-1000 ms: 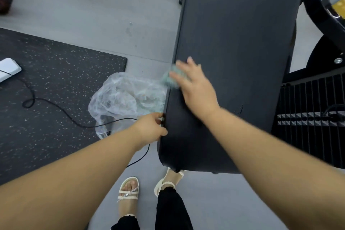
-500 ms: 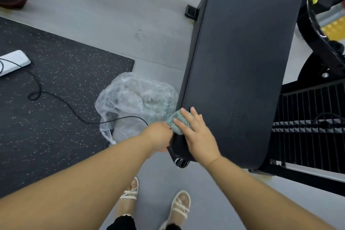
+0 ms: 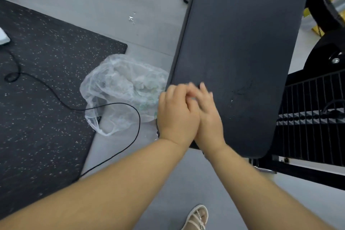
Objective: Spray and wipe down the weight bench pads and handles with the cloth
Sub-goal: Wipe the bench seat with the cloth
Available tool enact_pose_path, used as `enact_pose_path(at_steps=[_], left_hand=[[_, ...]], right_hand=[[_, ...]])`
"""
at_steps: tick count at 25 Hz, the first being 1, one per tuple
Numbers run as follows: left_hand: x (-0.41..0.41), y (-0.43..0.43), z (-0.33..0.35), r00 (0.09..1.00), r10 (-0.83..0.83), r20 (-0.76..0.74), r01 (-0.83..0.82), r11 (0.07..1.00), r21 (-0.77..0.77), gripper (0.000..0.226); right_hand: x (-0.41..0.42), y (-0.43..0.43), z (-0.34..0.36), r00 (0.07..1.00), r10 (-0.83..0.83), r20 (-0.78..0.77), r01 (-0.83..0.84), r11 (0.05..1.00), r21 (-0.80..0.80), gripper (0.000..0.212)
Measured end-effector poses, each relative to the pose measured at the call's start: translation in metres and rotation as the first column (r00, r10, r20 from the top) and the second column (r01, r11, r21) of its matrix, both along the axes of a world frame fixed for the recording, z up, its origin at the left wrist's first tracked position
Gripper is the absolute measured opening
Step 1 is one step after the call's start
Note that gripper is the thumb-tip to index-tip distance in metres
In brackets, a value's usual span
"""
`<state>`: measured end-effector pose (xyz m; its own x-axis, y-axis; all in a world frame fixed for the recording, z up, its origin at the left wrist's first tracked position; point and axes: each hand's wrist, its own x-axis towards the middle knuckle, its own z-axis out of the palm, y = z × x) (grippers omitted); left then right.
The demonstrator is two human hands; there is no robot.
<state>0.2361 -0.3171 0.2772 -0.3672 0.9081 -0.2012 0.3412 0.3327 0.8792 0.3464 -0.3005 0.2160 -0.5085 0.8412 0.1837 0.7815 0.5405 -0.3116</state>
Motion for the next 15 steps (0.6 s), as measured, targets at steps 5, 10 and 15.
enact_pose_path(at_steps=[5,10,15], left_hand=[[0.037,-0.011,-0.023,0.922,-0.178,-0.344,0.245,0.956,0.162,0.027],[0.055,0.017,-0.031,0.868,-0.128,-0.481,0.232,0.959,0.163,0.030],[0.053,0.021,-0.044,0.798,-0.123,-0.590,0.276,0.945,0.177,0.020]], right_hand=[[0.131,0.005,-0.003,0.921,-0.389,0.018,0.382,0.913,0.142,0.037],[0.076,0.035,0.001,0.786,-0.571,-0.236,0.600,0.797,0.068,0.051],[0.116,0.033,-0.008,0.992,-0.010,-0.129,0.049,0.950,0.308,0.032]])
